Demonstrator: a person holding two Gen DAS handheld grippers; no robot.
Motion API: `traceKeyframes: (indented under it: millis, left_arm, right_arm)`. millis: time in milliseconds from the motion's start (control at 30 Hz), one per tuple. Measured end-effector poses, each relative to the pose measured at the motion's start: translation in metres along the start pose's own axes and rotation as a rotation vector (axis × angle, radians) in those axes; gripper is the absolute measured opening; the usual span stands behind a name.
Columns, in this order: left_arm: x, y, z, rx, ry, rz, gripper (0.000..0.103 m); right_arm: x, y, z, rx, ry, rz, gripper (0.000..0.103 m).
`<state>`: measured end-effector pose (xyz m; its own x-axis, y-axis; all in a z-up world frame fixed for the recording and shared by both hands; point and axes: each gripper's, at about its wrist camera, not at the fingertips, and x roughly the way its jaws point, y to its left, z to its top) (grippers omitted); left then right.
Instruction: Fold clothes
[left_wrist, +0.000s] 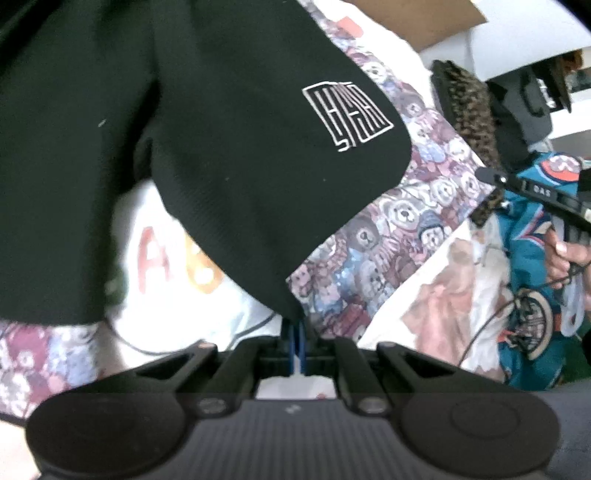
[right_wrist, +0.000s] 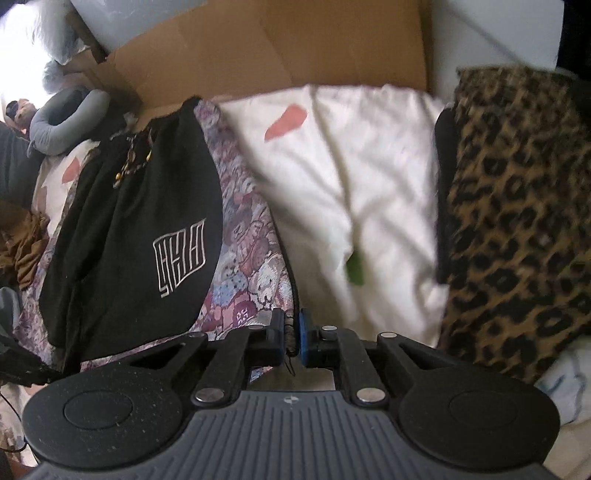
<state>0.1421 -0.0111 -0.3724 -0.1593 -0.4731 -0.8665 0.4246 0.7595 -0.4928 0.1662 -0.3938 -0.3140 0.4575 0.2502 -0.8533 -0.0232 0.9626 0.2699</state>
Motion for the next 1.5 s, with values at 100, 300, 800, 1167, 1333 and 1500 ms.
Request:
traceKeyframes:
  millis: [100,300,800,1167,1333,1500]
  left_arm:
    - [-0.001,-0.006,0.005,0.012,-0.008,-0.022,0.003]
    - [-0.004,-0.012,0.011,0.002,-0.014,-0.082,0.002]
    - [0.047,0.001,0.006,-0.012,0.062,-0.092,0.002]
    - [0.064,0.011,-0.005,-0.002,0.113,-0.015,0.004]
    - [0.047,0.008,0.001,0.007,0.07,-0.009,0.022]
    - [0.019,0.014,0.013,-0.017,-0.024,0.017,0.037]
  right_arm:
    - [-0.01,-0.002,0.009,-0.006,-0.021,-0.027,0.005]
    - [-0.027,-0.005,0.023,-0.029,-0.064,-0.059,0.005]
    - [-0.016,-0.025,0.032,-0.053,-0.083,-0.157,0.005]
    - [0.04,-0.044,0.004,0.001,0.052,-0.181,0.013]
    - [0.025,-0.041,0.021,0.01,-0.021,-0.148,0.025]
    - [0.031,-0.032,0.043,-0.021,-0.074,-0.096,0.027]
